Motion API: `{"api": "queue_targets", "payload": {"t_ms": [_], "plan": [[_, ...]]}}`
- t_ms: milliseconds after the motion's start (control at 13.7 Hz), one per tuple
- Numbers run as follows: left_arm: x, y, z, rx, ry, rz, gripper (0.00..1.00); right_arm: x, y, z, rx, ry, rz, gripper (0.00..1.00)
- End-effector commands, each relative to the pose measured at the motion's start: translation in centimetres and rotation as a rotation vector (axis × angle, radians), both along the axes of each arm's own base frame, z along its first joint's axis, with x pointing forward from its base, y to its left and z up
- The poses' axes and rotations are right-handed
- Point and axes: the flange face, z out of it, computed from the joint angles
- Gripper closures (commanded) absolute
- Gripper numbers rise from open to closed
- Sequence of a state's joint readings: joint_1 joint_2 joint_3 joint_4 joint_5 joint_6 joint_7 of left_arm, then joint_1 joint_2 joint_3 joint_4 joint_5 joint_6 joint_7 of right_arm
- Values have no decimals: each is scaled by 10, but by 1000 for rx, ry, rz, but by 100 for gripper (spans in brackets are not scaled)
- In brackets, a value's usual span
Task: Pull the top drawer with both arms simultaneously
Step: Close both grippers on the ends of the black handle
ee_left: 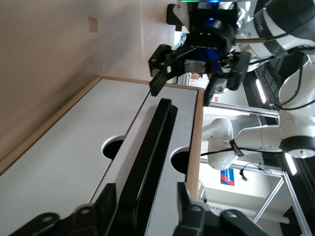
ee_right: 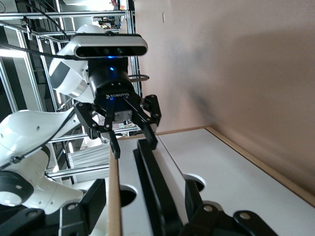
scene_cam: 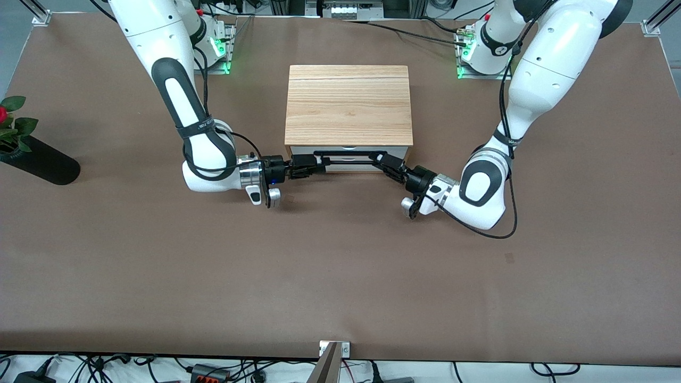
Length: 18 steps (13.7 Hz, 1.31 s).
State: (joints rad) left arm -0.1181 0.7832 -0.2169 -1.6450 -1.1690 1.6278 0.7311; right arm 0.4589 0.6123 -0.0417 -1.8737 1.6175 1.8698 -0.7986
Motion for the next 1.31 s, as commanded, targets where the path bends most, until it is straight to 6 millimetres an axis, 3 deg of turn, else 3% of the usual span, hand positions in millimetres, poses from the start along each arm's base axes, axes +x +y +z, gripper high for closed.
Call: {"api": "queue_targets", "payload": {"t_ms": [0, 73, 583, 801, 1238], "plan": [[-3, 2, -7, -59, -47, 6, 55, -13, 10, -3, 14, -25, 15, 38], [-6, 2, -9, -62, -51, 4, 56, -14, 12, -3, 11, -26, 16, 39], [-11, 8, -18, -93, -43, 39, 74, -15, 13, -4, 10, -27, 20, 78], [-10, 8, -18, -99, -46, 43, 86, -13, 12, -2, 12, -31, 17, 89], [-5, 8, -20, -101, -46, 87, 88, -8, 11, 3, 19, -40, 13, 89]]}}
